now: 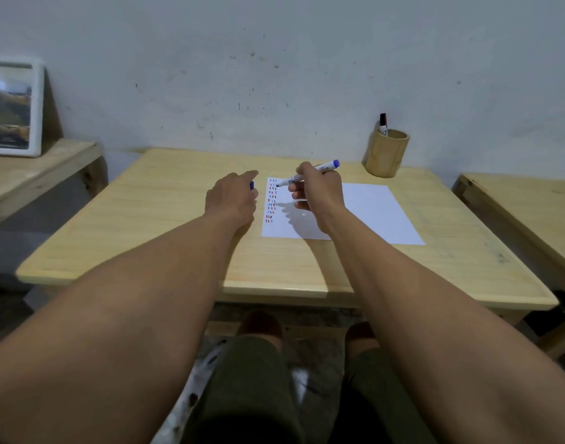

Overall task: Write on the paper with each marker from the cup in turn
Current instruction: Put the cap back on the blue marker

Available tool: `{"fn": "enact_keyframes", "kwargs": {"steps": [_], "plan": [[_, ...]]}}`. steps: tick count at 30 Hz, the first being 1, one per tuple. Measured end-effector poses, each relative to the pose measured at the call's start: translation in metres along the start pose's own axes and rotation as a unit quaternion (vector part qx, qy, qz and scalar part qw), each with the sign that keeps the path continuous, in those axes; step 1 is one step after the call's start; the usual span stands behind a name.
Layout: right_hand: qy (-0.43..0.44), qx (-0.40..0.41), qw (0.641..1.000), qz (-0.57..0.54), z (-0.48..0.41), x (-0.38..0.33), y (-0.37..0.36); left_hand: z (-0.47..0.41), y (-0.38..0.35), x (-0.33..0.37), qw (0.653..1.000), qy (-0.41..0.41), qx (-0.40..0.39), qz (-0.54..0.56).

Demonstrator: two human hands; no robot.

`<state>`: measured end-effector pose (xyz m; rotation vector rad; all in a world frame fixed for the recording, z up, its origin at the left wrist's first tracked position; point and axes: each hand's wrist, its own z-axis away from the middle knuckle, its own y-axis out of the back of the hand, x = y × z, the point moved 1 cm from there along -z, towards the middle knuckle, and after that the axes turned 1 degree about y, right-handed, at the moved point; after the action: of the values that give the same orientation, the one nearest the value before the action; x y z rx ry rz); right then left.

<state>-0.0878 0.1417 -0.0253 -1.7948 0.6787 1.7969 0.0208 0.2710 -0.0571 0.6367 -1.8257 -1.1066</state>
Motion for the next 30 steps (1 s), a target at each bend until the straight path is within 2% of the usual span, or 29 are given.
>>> {"fn": "enact_keyframes", "kwargs": {"steps": [7,11,14,21,30], "plan": [[0.014,0.029,0.999,-0.029,-0.006,0.000,0.006,-0.007,0.005,0.002,0.998,0.000,0.057,0.028],[0.006,0.043,0.996,-0.078,-0.006,-0.009,0.007,-0.011,0.018,0.009,0.989,0.037,0.074,0.120],[0.014,0.046,0.993,-0.108,-0.005,-0.017,0.007,-0.018,0.030,0.019,0.979,0.033,0.085,0.180],[0.003,0.088,0.976,-0.201,-0.007,-0.031,0.013,-0.028,0.064,0.051,0.945,0.024,0.078,0.315],[0.008,0.066,0.965,-0.254,-0.007,-0.046,0.018,-0.029,0.084,0.072,0.934,-0.004,0.029,0.355]]}}
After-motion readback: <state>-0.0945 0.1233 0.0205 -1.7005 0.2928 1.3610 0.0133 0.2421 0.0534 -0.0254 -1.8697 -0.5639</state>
